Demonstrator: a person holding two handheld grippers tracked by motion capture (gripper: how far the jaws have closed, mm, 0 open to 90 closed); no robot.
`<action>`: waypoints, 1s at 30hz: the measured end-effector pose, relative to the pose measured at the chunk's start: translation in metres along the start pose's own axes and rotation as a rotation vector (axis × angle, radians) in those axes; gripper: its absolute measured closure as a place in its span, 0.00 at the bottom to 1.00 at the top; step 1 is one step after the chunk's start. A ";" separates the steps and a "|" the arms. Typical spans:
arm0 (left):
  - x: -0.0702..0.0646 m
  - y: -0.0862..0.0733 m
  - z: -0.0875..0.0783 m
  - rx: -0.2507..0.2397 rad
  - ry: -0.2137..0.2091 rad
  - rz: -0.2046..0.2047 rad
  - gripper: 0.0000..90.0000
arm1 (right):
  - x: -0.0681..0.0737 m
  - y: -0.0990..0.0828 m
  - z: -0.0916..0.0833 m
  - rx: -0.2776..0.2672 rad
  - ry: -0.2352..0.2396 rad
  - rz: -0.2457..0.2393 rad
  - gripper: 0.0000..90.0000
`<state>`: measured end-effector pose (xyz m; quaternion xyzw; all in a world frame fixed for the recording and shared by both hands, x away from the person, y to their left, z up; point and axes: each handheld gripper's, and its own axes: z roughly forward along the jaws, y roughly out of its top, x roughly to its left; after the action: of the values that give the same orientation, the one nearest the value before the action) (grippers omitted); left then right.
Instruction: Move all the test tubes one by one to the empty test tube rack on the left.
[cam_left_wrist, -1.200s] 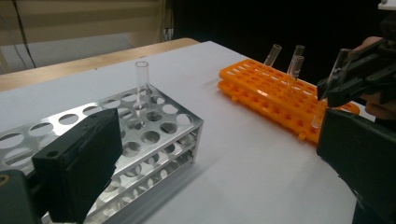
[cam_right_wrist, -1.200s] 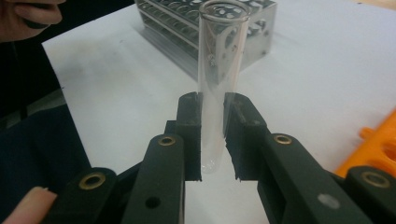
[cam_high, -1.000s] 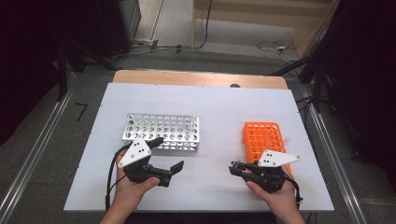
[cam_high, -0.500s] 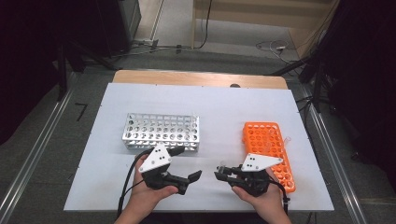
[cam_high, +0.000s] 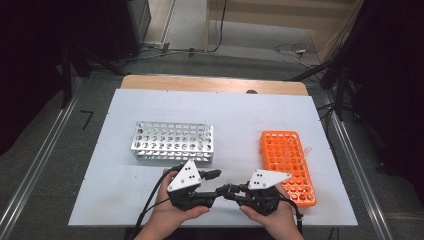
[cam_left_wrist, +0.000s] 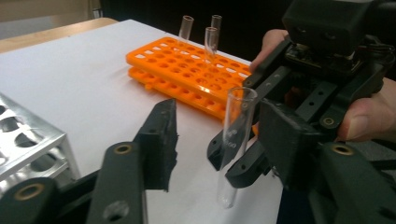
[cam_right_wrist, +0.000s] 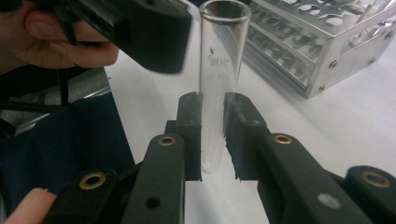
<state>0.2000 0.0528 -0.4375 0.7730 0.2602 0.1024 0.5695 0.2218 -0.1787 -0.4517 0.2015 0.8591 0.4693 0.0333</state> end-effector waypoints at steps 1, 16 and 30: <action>-0.001 0.000 0.001 0.001 -0.005 0.004 0.58 | 0.000 0.000 0.000 0.001 0.001 -0.002 0.82; -0.006 0.000 0.008 0.014 -0.025 0.027 0.83 | 0.004 0.001 0.002 0.000 0.020 -0.013 0.82; -0.001 0.004 0.002 -0.010 -0.011 0.019 0.84 | 0.000 -0.001 -0.003 -0.049 0.037 0.006 0.69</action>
<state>0.2014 0.0497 -0.4341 0.7731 0.2492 0.1050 0.5737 0.2210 -0.1816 -0.4513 0.1946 0.8472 0.4939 0.0206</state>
